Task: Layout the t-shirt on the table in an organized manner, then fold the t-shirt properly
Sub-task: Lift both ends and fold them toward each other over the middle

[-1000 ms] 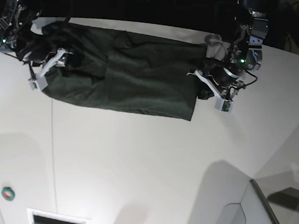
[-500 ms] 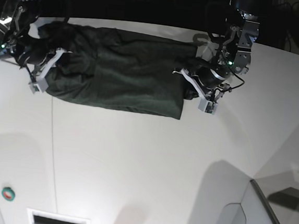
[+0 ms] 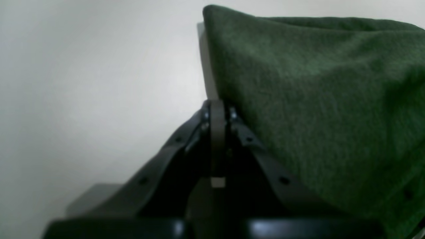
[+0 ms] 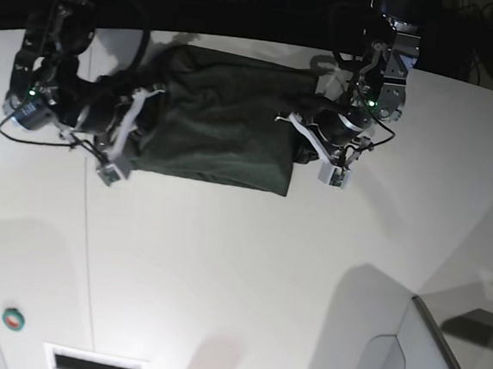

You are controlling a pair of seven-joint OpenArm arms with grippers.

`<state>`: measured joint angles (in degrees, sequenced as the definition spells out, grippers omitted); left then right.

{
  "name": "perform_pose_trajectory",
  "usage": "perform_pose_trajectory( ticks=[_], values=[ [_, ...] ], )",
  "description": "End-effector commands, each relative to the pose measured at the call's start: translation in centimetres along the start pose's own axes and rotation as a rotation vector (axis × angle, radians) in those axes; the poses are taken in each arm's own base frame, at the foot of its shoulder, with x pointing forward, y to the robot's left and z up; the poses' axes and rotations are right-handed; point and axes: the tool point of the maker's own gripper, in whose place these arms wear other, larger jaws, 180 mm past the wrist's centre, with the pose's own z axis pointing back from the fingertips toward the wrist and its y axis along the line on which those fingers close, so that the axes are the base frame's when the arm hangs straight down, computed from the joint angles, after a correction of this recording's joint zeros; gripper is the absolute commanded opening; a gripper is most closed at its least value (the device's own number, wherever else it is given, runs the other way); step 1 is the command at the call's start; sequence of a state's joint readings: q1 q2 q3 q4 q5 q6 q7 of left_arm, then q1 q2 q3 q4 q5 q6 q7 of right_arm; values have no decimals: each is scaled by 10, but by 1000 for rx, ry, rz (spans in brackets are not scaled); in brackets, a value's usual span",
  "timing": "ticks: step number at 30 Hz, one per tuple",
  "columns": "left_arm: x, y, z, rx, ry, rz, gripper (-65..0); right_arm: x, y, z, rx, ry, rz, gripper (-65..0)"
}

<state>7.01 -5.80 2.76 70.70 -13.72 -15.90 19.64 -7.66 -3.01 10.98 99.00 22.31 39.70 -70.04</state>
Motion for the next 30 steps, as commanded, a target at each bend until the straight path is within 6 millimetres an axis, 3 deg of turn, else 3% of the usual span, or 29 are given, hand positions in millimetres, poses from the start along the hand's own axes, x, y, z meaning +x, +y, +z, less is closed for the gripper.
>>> perform_pose_trajectory(
  ticks=[1, 4, 14, 21, 24, 30],
  values=[
    [-2, -9, -2, -19, 20, -22, -650, 12, 6, 2, 14, -37, 27, -648],
    [-5, -19, -3, -43, 30, -41, -650, 21, 27, -5, 58, -45, 56, -648],
    [-4, -21, -4, -46, 29, -42, -650, 37, 85, -21, 178, -47, 177, -648],
    [-5, -21, -3, -48, 29, -37, -650, 52, 102, -23, 204, -79, 174, -648],
    [-5, -21, -3, -47, 30, -40, -650, 60, 100, -23, 198, -91, 182, -648],
    [-5, -21, -3, -48, 29, -37, -650, 50, 97, -46, 235, -11, 151, -648]
  ],
)
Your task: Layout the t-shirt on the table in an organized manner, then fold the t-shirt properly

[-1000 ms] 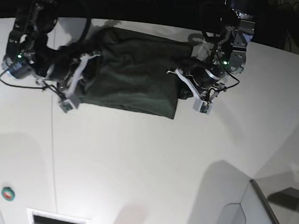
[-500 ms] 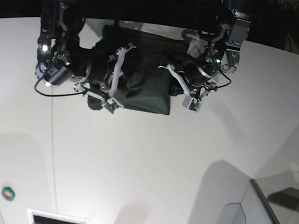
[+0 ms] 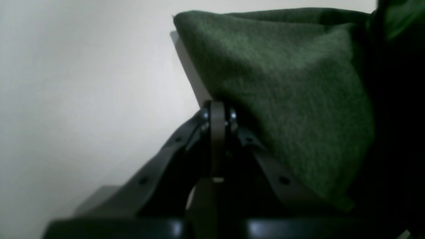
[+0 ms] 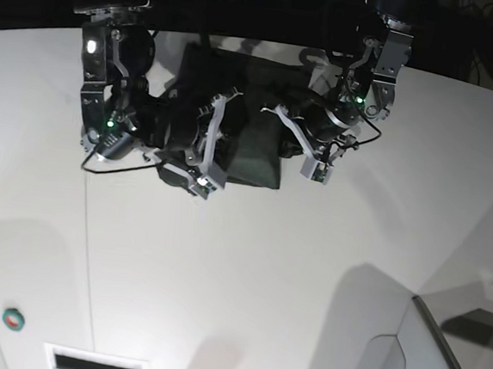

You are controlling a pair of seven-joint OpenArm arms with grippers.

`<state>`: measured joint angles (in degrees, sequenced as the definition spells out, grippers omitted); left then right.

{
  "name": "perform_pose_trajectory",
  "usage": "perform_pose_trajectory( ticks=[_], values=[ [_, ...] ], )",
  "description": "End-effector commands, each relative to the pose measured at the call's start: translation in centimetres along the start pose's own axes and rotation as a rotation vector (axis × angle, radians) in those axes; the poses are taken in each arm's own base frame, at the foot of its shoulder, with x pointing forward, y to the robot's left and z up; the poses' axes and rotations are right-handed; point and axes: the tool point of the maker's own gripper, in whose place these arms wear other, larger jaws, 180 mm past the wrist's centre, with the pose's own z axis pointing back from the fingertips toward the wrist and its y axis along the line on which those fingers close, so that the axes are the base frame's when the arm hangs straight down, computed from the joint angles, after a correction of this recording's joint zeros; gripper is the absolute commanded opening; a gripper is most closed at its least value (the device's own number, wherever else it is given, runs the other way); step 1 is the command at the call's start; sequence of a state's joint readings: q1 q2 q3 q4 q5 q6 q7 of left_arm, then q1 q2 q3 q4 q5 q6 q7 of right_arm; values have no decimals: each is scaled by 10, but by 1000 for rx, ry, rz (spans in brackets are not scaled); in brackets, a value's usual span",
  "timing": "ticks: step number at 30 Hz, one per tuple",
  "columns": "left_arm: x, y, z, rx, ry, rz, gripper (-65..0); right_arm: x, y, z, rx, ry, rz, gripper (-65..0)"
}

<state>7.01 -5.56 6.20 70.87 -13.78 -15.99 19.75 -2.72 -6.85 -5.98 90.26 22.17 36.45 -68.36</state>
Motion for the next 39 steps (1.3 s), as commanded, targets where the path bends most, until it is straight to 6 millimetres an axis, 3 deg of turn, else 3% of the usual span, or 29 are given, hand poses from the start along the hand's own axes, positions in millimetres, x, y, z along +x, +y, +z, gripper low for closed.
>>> perform_pose_trajectory(
  ticks=[1, 11, 14, 22, 25, 30, 33, 36, 39],
  values=[
    [-1, 1, 1, 3, 14, -7, -650, 15, 3, 1, 14, -45, 7, -648],
    [8, -27, -10, -50, -1, -14, -650, 14, 3, 1, 16, -33, 9, -648],
    [7, -35, -11, -69, 5, -31, -650, 16, 13, -3, 35, -10, 52, -648],
    [9, -31, -9, -62, 1, -37, -650, 21, 16, -4, 38, -12, 72, -648],
    [22, -20, 0, -43, -33, -65, -650, 21, 16, -5, 39, -11, 70, -648],
    [52, 34, 34, 92, -136, -35, -650, 21, 15, -4, 38, -12, 68, -624],
    [44, 75, 62, 184, -125, -54, -650, 21, 15, -4, 36, -11, 71, -510],
    [16, 116, 93, 271, -56, -80, -650, 21, 16, -4, 37, -12, 73, -389],
    [-15, 155, 130, 365, 15, -83, -650, 22, 16, -4, 37, -12, 77, -329]
  ],
)
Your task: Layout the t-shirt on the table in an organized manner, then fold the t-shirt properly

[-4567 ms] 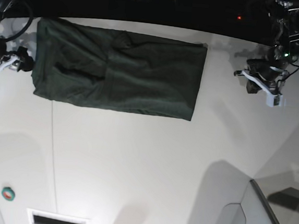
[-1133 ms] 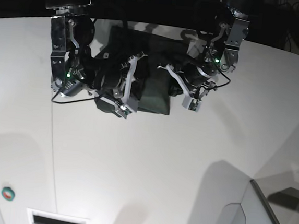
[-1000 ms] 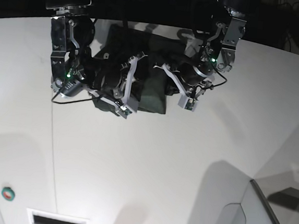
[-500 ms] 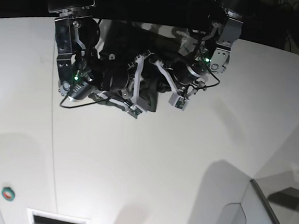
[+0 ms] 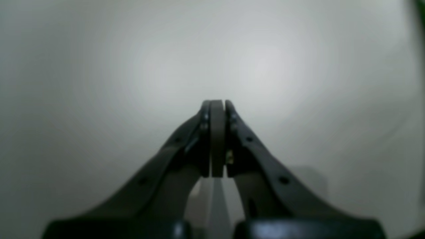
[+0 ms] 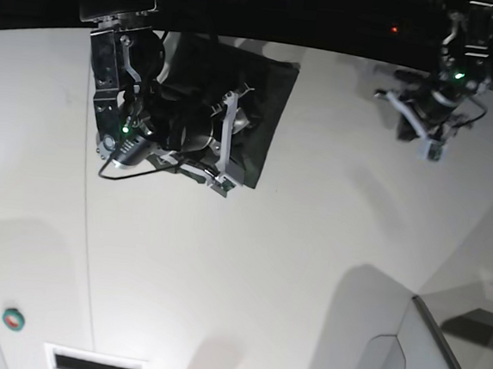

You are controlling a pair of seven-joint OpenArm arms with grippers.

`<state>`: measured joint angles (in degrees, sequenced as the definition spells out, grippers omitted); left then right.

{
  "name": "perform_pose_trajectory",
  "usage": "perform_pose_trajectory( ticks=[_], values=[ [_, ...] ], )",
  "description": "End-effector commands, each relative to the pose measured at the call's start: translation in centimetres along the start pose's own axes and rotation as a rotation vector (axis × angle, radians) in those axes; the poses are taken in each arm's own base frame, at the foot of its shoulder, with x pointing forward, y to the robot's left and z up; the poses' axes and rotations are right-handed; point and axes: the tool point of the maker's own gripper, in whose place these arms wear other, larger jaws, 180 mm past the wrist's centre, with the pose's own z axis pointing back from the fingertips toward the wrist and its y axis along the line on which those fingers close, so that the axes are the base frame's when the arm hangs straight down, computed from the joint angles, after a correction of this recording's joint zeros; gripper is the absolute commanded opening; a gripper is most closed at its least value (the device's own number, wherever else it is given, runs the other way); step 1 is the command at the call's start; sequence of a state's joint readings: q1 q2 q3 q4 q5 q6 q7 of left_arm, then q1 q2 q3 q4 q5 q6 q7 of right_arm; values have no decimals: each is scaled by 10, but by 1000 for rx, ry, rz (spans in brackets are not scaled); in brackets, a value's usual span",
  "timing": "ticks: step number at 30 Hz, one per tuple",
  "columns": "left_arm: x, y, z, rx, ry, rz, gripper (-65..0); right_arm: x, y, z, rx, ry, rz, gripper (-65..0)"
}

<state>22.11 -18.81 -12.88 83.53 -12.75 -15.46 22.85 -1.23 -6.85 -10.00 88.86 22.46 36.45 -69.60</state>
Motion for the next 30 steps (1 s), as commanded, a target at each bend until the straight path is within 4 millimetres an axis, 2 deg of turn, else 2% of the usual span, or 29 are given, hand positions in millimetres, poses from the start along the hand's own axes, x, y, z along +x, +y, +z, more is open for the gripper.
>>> perform_pose_trajectory(
  ticks=[1, 3, 7, 9, 11, 13, 16, 17, 18, 22, 25, 30],
  values=[
    [8, 17, 9, 30, -39, -2, -650, 18, 2, 5, 2, -53, 17, -327],
    [-9, 43, 24, 94, -13, 21, -650, 27, 9, 3, 11, -49, 66, -324],
    [-22, 76, 42, 179, 1, 54, -650, 51, 37, -1, 34, -35, 244, -329],
    [-25, 84, 47, 200, 4, 61, -650, 65, 37, 14, -4, -81, 292, -329],
    [-26, 90, 51, 216, 5, 68, -650, 62, 22, 40, -82, -122, 275, -329],
    [-26, 95, 53, 232, 2, 74, -650, 51, 2, 64, -167, -142, 209, -329],
    [-27, 97, 54, 236, 2, 77, -650, 15, -31, 88, -273, -148, 33, -332],
    [-27, 97, 54, 236, 2, 77, -650, 0, -42, 93, -301, -144, -18, -345],
    [-27, 97, 54, 235, 2, 78, -650, -12, -51, 97, -324, -143, -50, -386],
    [-24, 93, 51, 227, -5, 78, -650, -57, -67, 92, -343, -99, -96, -650],
    [-21, 92, 50, 223, -13, 81, -650, -73, -71, 81, -330, -81, -131, -626],
    [-21, 91, 51, 223, -13, 78, -650, -90, -75, 66, -308, -60, -174, -644]
  ],
)
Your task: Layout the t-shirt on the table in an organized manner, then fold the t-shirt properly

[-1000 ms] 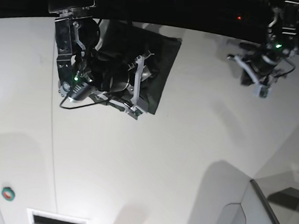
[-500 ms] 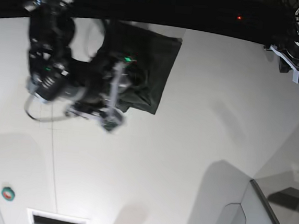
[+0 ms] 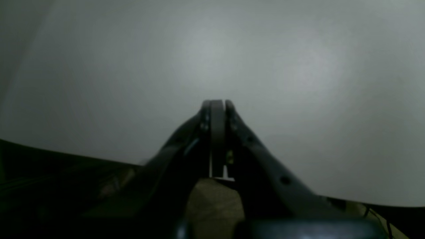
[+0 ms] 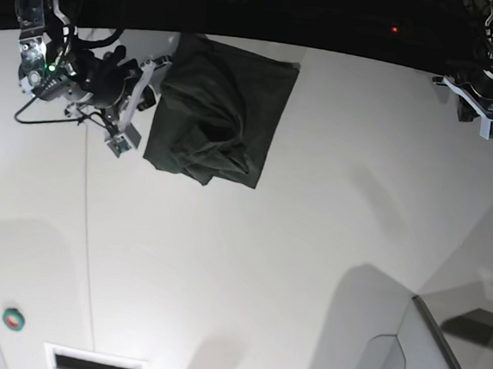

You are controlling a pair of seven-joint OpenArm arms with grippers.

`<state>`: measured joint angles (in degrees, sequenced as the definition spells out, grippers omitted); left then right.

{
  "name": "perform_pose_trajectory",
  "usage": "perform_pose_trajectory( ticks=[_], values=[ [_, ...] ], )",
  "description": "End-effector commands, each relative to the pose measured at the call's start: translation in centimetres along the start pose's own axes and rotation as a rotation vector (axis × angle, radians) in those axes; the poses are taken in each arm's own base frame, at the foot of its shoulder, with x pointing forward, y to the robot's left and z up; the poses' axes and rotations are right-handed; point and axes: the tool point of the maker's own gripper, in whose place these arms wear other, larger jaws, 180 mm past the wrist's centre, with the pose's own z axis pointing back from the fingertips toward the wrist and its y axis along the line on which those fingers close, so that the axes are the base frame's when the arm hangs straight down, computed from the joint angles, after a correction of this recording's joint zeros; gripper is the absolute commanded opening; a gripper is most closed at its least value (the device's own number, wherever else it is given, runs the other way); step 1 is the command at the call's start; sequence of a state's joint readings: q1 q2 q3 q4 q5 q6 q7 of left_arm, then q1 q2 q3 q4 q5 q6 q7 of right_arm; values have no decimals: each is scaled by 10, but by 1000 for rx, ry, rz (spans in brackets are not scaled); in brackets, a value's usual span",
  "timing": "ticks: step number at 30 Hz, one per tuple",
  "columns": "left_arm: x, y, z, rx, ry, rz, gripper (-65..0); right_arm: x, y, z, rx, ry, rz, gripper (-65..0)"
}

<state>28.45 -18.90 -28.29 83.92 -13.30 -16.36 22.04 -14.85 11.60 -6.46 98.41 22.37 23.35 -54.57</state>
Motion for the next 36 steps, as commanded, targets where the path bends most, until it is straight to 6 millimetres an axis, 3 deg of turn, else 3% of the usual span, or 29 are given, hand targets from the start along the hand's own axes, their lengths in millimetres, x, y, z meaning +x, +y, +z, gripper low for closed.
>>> perform_pose_trajectory(
  ticks=[1, 3, 13, 19, 27, 29, 32, 36],
  values=[
    [11, 7, 3, 13, -35, -16, -650, 7, -2, 3, -1, -25, 14, -644],
    [8, 7, 3, 13, -26, -15, -650, 7, 5, 1, 13, -19, 25, -644],
    [7, 7, 3, 13, -26, -16, -650, 14, 79, -16, 173, 10, 207, -644],
    [6, 7, 3, 13, -23, -15, -650, 43, 99, -22, 177, -20, 238, -644],
    [8, 3, 2, 10, -30, -2, -650, 90, 151, -24, 246, -37, 341, -644],
    [7, 3, 2, 9, -28, -1, -650, 103, 153, -12, 239, -74, 351, -638],
    [5, 4, 3, 12, -24, -1, -650, 111, 136, 10, 185, -124, 235, -626],
    [3, 6, 4, 16, -21, 1, -650, 101, 120, 8, 145, -93, 125, -447]
  ],
)
